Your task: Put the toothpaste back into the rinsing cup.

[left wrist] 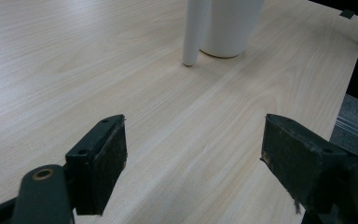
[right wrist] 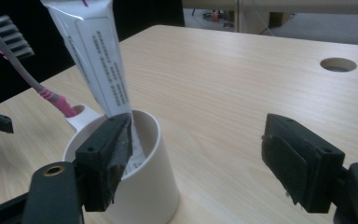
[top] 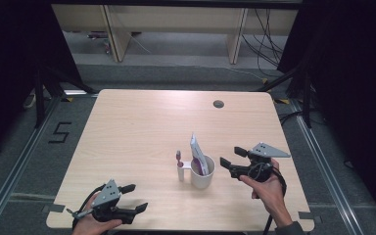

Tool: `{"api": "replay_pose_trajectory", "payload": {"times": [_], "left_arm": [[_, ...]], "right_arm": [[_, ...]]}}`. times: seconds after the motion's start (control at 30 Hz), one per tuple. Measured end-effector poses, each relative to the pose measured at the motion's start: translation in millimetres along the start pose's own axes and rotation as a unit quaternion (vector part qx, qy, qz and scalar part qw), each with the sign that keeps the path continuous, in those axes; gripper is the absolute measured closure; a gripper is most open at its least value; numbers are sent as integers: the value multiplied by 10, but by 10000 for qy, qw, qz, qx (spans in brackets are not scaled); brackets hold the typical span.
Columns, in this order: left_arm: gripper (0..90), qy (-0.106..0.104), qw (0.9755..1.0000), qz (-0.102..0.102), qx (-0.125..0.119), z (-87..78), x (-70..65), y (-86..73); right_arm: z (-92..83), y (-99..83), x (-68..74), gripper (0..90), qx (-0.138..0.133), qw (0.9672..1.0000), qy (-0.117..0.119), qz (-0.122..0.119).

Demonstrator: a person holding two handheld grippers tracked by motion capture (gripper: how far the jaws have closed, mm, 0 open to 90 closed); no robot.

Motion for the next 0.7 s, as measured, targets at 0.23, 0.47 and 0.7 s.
{"api": "replay_pose_trajectory", "payload": {"times": [0.23, 0.47, 0.7], "left_arm": [[217, -22, 10000, 0, -22, 12, -6, 2], [217, 40, 10000, -29, 11, 5, 9, -4], [217, 36, 10000, -22, 37, 14, 7, -2]], "right_arm": [[-91, -56, -80, 241, -23, 9999, -129, 79], [-151, -104, -100, 217, -3, 9996, -156, 225], [-202, -164, -128, 201, -4, 9995, -256, 203]]}}
Point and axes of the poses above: each handheld gripper's, and its own axes: z roughly forward along the jaws, y roughly out of its top, x roughly to its left, the point moved 10 cm from there along z, roughly forward along the jaws, and after that the axes turned 5 degrees about y, right-handed, at the moved point
